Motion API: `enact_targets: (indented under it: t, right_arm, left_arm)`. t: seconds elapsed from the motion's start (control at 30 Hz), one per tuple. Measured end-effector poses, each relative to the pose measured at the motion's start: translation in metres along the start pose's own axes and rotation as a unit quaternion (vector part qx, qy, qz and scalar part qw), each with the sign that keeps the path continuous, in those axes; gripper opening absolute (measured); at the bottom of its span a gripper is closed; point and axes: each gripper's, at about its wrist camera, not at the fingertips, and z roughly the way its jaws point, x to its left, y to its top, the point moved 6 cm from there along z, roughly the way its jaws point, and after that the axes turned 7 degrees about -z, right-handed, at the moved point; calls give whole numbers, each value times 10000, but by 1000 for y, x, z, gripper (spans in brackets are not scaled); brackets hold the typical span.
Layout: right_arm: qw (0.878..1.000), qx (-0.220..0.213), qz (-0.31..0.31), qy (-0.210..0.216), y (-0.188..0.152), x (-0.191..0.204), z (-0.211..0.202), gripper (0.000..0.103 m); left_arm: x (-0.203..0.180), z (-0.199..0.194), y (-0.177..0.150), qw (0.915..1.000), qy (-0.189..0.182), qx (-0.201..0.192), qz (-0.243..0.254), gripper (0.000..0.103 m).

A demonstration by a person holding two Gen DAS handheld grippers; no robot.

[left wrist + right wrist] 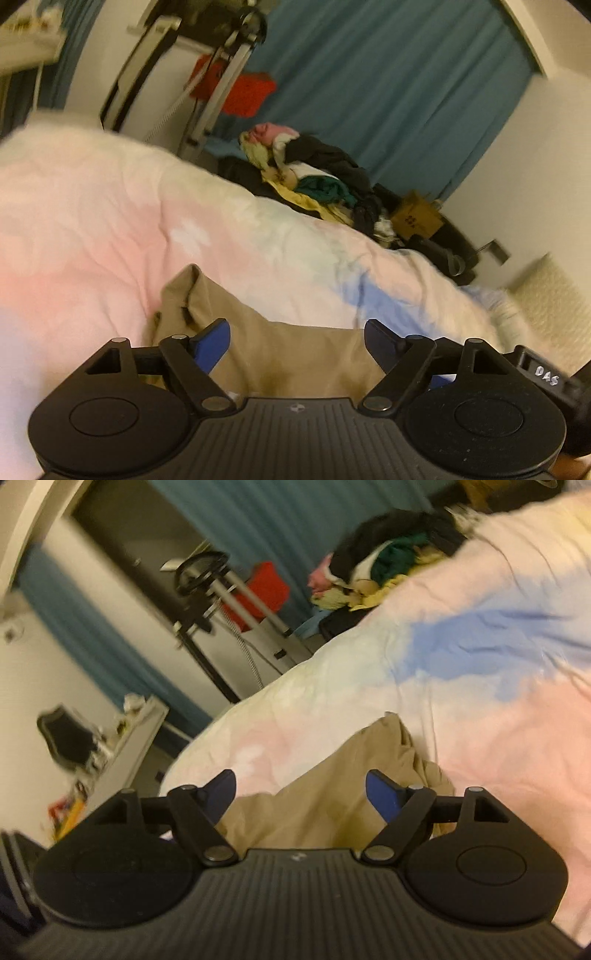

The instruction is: Fold clothes

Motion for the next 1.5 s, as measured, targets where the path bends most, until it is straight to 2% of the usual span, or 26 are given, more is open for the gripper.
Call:
enact_targets:
  t: [0.07,0.17,0.33,0.43,0.63,0.8,0.9,1.0,1.07,1.2,1.3,1.37,1.43,1.5]
  right_arm:
    - [9991,140,-374,-146,-6,2,12,47]
    - [9959,459,-682,-365,-16,-5,40,30]
    - [9888,797,-1063,-685,-24,-18,92,26]
    - [9868,860,-1122,-785,-28,-23,106,25]
    - [9846,750,-1434,-667,-34,1,63,29]
    - [9830,556,-1675,-513,-46,28,13,29]
    - [9810,527,-1757,-628,-59,34,-2,29]
    - [9784,871,-1694,-802,-81,23,6,28]
    - [9781,1009,-1604,-859,-89,18,12,28]
    - [9796,977,-1517,-880,-89,17,11,26]
    - [9800,964,-1496,-892,-92,18,9,26]
    - [9798,959,-1499,-917,-92,19,9,26]
    - [9796,956,-1501,-931,-92,19,9,26]
    - [9795,954,-1503,-942,-92,19,10,26]
  left_arm:
    - [0,8,-5,9995,219,-1,210,82]
    - [12,31,-9,9978,561,63,342,81]
    - [34,64,-14,9925,1036,206,618,80]
    - [36,68,-16,9912,1089,209,723,79]
    - [22,33,-23,9932,931,145,689,79]
    - [0,-4,-39,9925,821,74,902,79]
    - [1,-14,-59,9909,1015,154,872,79]
    - [4,-18,-76,9885,1233,291,824,78]
    - [2,-29,-79,9905,1152,278,697,79]
    - [-3,-61,-84,9968,679,208,363,80]
    - [5,-68,-94,9982,343,483,-91,81]
    - [15,-60,-98,9949,203,814,-552,81]
    - [26,-47,-101,9882,117,1155,-999,81]
    - [38,-34,-103,9809,45,1264,-1475,81]
